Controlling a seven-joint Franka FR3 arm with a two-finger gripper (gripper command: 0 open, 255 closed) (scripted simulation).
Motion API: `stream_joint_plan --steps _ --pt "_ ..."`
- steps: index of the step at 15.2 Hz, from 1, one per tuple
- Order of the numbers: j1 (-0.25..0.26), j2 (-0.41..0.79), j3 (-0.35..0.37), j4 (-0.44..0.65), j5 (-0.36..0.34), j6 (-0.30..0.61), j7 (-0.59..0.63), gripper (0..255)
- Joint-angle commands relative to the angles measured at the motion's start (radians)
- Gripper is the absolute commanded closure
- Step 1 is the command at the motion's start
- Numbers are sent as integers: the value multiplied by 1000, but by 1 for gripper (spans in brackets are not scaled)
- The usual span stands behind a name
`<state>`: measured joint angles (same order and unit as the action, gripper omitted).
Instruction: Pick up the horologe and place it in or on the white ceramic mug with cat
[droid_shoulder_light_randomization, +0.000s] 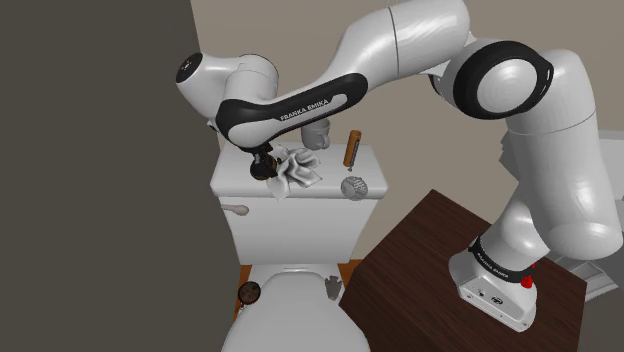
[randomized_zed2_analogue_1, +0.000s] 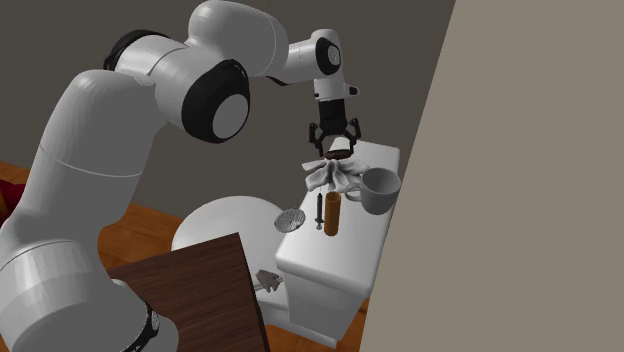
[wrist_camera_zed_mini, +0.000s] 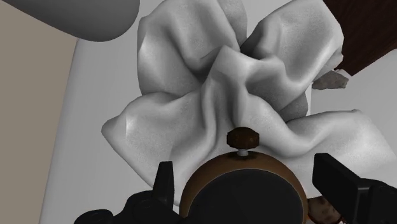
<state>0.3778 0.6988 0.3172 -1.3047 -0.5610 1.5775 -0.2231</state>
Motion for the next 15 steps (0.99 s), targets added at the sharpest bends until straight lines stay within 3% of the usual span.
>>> stream_joint_plan --steps 1,3,4,15 --pt "0 0 0 0 0 1 0 0" --pt "0 0 0 0 0 1 0 0" --pt "0 0 0 0 0 1 0 255" --pt "1 -9 1 11 3 -18 -8 255"
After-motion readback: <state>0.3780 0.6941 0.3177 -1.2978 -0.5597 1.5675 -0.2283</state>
